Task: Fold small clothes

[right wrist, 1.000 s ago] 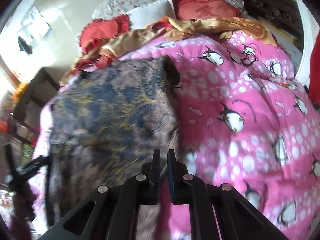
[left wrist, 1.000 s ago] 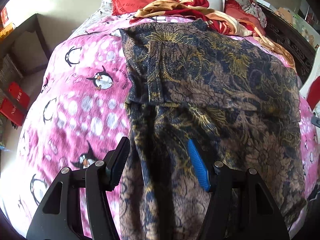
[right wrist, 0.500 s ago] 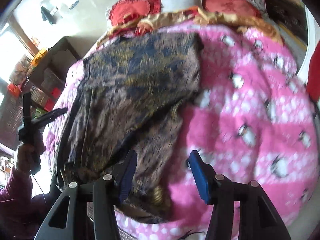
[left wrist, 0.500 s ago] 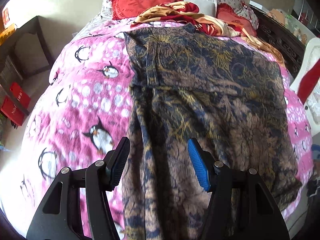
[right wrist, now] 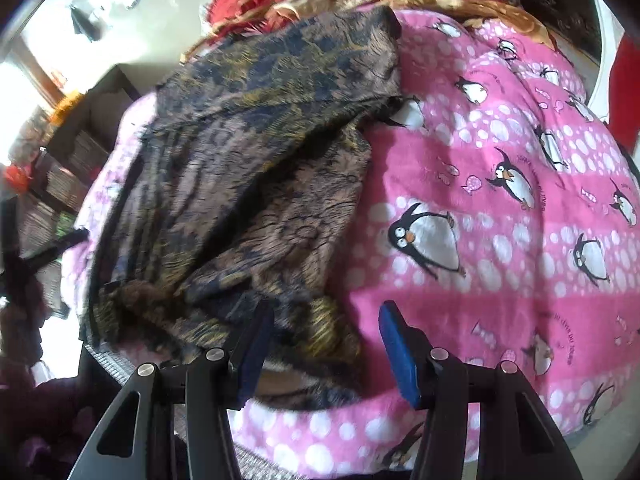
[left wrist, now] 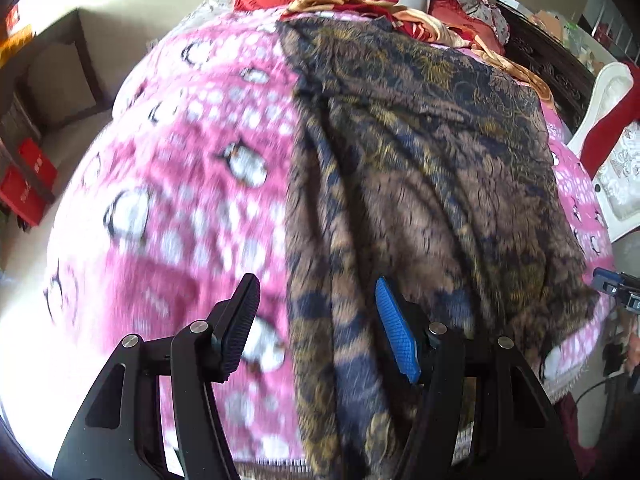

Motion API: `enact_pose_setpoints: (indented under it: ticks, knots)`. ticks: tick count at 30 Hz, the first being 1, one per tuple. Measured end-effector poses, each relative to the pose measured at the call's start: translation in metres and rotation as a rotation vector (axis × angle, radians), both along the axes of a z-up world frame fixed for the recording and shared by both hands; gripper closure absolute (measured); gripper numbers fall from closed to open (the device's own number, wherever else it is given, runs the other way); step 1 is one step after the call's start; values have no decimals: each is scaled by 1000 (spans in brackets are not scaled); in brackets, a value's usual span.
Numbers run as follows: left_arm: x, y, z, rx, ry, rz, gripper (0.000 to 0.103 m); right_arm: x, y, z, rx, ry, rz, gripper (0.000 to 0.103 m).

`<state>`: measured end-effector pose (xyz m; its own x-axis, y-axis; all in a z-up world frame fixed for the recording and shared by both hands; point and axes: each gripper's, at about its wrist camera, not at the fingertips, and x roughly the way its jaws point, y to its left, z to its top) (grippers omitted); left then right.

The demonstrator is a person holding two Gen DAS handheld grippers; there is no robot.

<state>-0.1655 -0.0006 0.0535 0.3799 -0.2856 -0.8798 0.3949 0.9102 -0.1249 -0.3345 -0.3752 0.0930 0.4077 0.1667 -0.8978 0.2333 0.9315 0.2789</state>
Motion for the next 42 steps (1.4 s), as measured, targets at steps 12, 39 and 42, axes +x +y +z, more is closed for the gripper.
enact_pose_setpoints:
  ticks: [12,39,42]
  knots:
    - [-15,22,-1,-6,32,28,43,-39,8,6,24,-19,-1,97]
    - [-74,23,-31,74,142,-92,43,-67,0,-11,95,-5,-105,44]
    - [-71,20,-37,84,156,-75,39,-63,6,-17,59,2,-86,44]
